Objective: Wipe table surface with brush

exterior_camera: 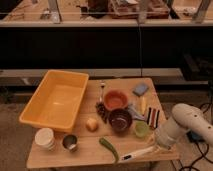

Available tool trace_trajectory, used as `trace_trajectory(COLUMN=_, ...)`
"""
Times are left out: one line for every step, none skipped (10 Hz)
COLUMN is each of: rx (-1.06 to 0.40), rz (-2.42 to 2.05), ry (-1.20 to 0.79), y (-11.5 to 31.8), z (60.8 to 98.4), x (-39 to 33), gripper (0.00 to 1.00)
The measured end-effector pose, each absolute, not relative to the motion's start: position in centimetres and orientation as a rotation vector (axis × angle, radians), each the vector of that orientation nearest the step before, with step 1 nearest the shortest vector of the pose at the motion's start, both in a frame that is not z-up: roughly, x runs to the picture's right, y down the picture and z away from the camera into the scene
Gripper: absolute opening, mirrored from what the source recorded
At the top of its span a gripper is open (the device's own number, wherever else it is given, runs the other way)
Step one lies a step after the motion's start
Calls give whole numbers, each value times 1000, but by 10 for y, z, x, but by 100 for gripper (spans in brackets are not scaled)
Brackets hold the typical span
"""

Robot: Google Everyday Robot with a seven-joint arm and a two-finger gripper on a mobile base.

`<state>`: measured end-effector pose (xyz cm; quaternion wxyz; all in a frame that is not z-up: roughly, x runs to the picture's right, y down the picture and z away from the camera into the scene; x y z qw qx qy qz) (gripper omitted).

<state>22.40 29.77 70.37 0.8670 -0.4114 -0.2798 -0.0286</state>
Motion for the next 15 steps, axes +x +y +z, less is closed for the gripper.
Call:
trace_trajectory(rx=-855, rz=-65, ry=-593, y=298, z=702, x=222, gripper=0)
trace_trajectory(rx=-844, rz=-70, ry=-582, y=298, z=701, x=221, gripper=0)
trace_trajectory(rx=-828, rz=-65, ry=-557, y=299, z=701, x=220, gripper=0)
trace_trajectory(rx=-800, rz=-40, ry=-517, y=298, z=703, x=221, gripper=0)
trace_trajectory(rx=-791, rz=-6, ry=-494, y=300, z=704, x=224, gripper=0)
trace_trajectory(rx=-782, rz=15, ry=-505, y=299, z=707, x=225, gripper=0)
trace_trajectory(rx=-776, rz=22, ry=-515, y=297, z=708, x=225, gripper=0)
trace_trajectory(rx=-774, rz=29, ry=-518, y=298, z=708, x=227, gripper=0)
trace_trajectory(rx=-769, rz=39, ry=-519, y=297, z=708, x=230, gripper=0)
trace_trajectory(rx=-768, rz=47, ry=-520, y=296, z=709, x=231, gripper=0)
trace_trajectory(rx=-769, rz=57, ry=-521, y=295, z=710, x=233, gripper=0)
trace_trajectory(rx=-770, rz=74, ry=-523, y=295, z=711, x=237, gripper=0)
trace_trajectory(rx=-773, rz=91, ry=-524, y=295, z=712, x=243, gripper=0)
trace_trajectory(rx=-775, rz=100, ry=-527, y=295, z=713, x=246, gripper=0)
trace_trajectory(rx=-777, rz=107, ry=-530, y=295, z=714, x=248, gripper=0)
